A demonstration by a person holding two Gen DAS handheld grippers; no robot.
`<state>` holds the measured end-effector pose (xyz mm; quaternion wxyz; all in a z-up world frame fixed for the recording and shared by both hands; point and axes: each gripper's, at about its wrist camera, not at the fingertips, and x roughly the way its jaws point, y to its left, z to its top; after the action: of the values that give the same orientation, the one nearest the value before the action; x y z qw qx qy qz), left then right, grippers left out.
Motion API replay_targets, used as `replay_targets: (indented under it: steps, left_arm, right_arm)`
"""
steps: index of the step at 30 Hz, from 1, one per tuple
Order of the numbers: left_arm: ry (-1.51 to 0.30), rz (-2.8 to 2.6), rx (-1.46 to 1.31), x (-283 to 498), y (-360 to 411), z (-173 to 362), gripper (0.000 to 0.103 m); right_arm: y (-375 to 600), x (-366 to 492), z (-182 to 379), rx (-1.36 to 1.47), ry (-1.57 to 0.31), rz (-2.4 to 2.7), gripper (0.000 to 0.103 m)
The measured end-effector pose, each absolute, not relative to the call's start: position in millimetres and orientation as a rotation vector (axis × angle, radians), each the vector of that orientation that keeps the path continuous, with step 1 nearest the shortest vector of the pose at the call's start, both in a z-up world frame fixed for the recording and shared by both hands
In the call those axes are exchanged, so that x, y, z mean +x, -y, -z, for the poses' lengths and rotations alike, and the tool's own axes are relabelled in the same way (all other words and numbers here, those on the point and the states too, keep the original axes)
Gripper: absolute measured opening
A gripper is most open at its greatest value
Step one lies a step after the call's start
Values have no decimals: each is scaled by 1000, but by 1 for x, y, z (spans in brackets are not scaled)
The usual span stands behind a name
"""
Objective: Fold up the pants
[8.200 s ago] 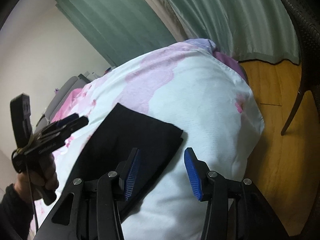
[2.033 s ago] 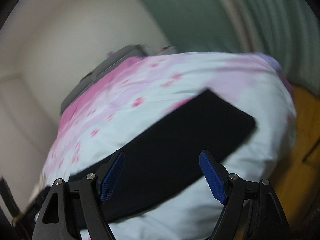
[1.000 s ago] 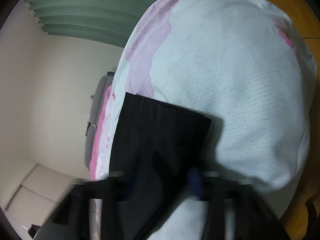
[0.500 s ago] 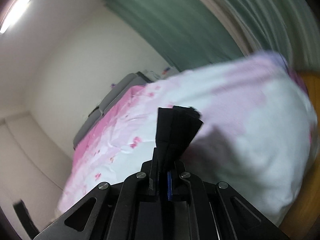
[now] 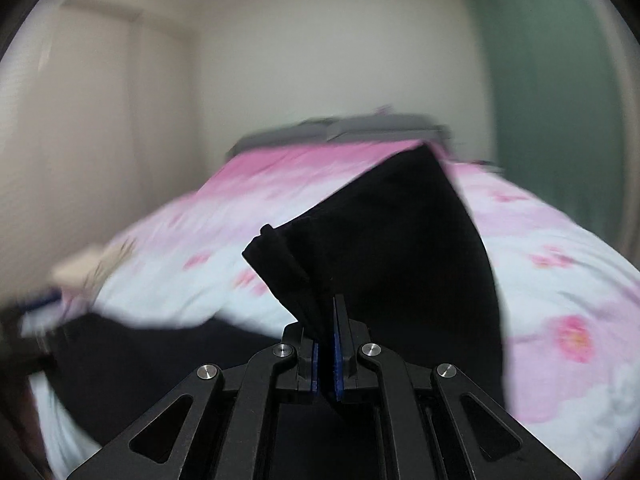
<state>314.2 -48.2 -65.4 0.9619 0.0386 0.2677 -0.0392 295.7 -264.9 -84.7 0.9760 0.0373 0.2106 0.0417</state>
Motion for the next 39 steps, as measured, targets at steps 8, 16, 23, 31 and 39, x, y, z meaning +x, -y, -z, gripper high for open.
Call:
replay_targets:
  steps: [8,16,23,31,39]
  left_arm:
    - [-631,-45,17,301,-58,97,90]
    - [-683,-28,-34,295,-74,122,90]
    - [-691,3,-25,291,-67,121,90]
    - [-693,5,-12,281,-65,117,90]
    - [-650,152,23,303,-30,109,90]
  right_arm:
    - [111,296,196,-326,-791,-345,6]
    - [136,305,210,-213,-879,-311,9]
    - [133,305,211,-220,-873,-276,30]
    - [148,270,173,-73,-782,-312,49]
    - [239,254,142,130,-741,-105,49]
